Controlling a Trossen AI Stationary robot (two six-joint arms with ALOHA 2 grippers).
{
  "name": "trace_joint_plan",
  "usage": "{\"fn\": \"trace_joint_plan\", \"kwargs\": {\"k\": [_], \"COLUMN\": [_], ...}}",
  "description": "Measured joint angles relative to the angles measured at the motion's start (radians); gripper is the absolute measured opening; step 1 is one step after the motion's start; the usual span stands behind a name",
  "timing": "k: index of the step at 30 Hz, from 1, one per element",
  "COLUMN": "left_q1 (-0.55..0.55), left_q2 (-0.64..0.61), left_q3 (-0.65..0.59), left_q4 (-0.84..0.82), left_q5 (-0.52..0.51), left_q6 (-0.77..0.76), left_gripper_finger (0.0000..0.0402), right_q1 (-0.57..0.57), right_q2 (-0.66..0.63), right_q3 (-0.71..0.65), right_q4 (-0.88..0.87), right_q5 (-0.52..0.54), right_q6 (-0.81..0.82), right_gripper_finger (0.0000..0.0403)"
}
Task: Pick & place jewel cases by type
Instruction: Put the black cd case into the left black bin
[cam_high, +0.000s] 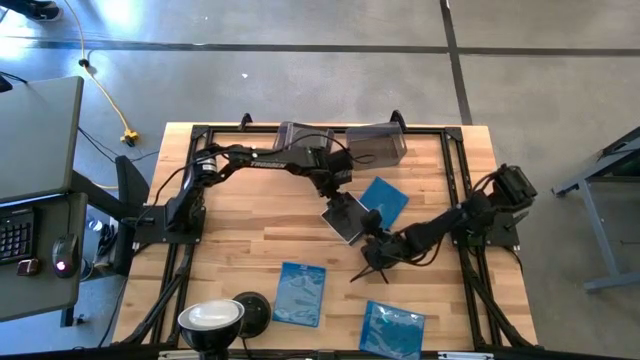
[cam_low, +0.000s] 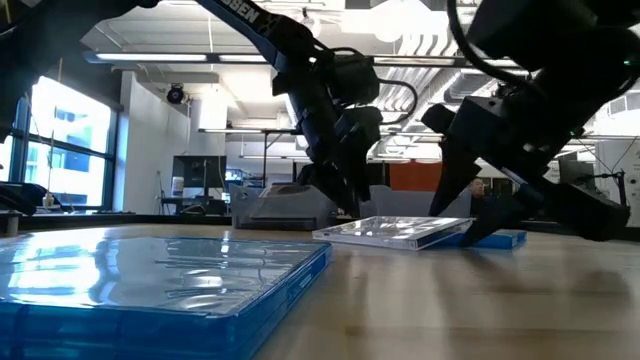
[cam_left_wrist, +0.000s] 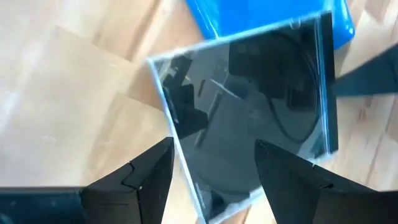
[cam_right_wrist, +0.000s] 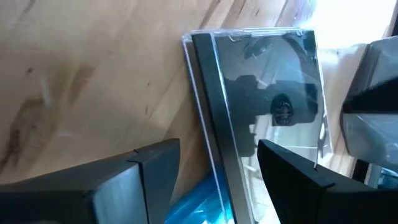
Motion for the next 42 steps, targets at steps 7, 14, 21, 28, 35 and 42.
{"fn": "trace_joint_plan", "kwargs": {"k": [7,14,21,28,35,42], "left_q1": [0.02,0.018,0.021,0.021,0.02,0.03], "left_q2": [0.018,0.086,0.104,0.102,0.102,0.089], "left_q3": [0.0,0.0,0.0,-0.001,-0.001,0.003], "left_q4": [-0.001,0.021,0.067,0.071,0.068,0.065], "left_q5": [-0.007,0.093,0.167,0.174,0.177,0.209], "left_q6": [-0.03,-0.03,-0.033,-0.008,0.043,0.06], "left_gripper_finger": [0.022,0.022,0.022,0.022,0.022,0.022], "right_q1": [-0.056,-0.103,-0.147,-0.16,-0.105,-0.053], "right_q2": [0.0,-0.002,-0.001,-0.001,-0.002,-0.002], "right_q3": [0.0,0.001,0.0,0.0,0.0,0.0], "right_q4": [0.006,0.017,0.044,0.045,0.03,-0.043], "right_q5": [-0.019,-0.066,-0.074,-0.052,0.054,0.1], "right_q6": [-0.027,-0.101,-0.18,-0.183,-0.175,-0.071], "right_gripper_finger": [0.0211,0.0211,0.0192,0.0146,0.012,0.01]}}
